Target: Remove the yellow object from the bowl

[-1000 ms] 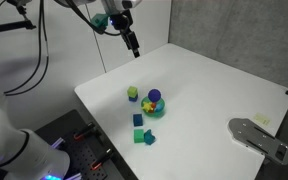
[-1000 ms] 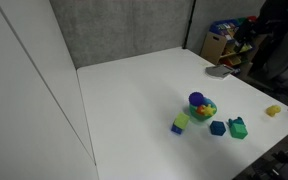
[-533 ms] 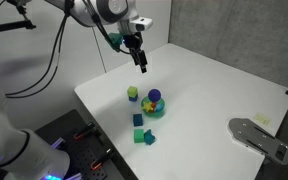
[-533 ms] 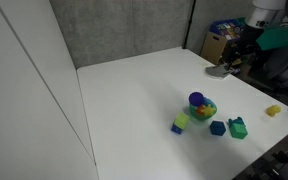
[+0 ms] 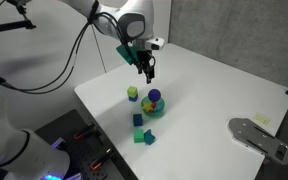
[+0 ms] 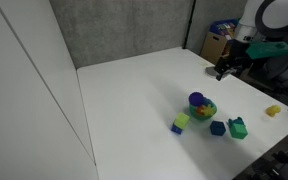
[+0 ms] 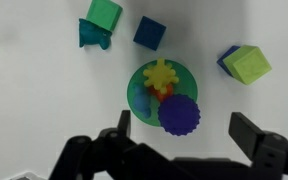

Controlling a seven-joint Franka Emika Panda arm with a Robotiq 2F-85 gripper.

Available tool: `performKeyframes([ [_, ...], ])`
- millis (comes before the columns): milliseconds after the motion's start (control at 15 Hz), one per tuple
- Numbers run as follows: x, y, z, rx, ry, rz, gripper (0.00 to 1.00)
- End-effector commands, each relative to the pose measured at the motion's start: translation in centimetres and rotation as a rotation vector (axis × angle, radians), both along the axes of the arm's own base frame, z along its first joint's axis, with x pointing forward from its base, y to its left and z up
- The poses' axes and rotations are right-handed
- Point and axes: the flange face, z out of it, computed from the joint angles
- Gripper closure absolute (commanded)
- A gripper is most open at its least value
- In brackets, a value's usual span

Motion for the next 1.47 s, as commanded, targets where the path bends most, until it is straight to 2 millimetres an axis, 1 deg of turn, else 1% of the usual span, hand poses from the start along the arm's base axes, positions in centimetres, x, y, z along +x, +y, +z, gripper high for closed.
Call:
performKeyframes([
  [0, 0.2, -0.2, -0.2, 0.013, 0.010, 0.007, 0.00],
  [400, 0.7, -0.2, -0.3, 0.022, 0.022, 0.018, 0.00],
  [800, 0.9, -0.9, -2.2, 0.042, 0.038, 0.065, 0.00],
  [1000, 1.1, -1.4, -3.8, 0.054, 0.047, 0.091, 0.00],
  [1400, 1.5, -2.0, -8.4, 0.065, 0.027, 0.104, 0.00],
])
